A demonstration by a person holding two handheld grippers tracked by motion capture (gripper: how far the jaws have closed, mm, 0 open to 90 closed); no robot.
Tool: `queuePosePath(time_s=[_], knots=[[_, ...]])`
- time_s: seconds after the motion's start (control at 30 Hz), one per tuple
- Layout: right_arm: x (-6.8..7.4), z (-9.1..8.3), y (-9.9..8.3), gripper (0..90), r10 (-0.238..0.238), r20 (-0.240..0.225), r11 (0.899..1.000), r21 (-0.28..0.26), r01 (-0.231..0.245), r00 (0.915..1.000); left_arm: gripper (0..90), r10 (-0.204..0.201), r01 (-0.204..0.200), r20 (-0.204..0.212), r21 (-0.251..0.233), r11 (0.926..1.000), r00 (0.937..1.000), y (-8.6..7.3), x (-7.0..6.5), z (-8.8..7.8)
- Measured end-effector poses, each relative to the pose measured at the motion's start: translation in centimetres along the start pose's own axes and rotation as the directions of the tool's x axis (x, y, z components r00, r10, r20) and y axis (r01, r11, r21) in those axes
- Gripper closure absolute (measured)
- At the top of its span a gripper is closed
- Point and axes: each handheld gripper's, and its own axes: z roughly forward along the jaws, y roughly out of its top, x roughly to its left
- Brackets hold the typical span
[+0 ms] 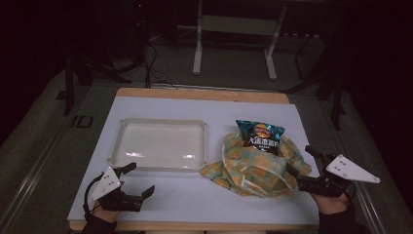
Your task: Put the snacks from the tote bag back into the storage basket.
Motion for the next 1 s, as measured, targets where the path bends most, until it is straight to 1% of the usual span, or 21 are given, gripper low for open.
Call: queuePosePath(time_s=[0.27, 0.5, 0.77, 1.0], knots=[[-1.2, 1.3, 1.4, 12.6, -0.002, 0.013, 1.000, -0.007, 0.002, 0.9999, 1.3, -0.004, 0.004, 0.004, -0.005, 1.0000, 1.0000, 0.0, 0.0, 0.0], [-2.3, 2.4, 2.3, 12.7, 0.007, 0.045, 1.000, -0.016, -0.007, 0.9990, 1.3, -0.007, 0.007, 0.013, -0.002, 1.0000, 0.9999, -0.1, 0.0, 0.0], [-3.7, 3.6, 2.9, 12.8, 0.004, 0.075, 1.000, -0.007, -0.004, 0.9972, 1.3, -0.006, 0.006, 0.012, 0.000, 1.0000, 0.9999, -0.1, 0.0, 0.1], [-5.4, 5.0, 3.3, 13.1, 0.036, 0.097, 0.999, 0.002, -0.036, 0.9946, 1.3, -0.004, 0.004, 0.013, 0.004, 1.0000, 0.9999, -0.1, 0.0, 0.1]])
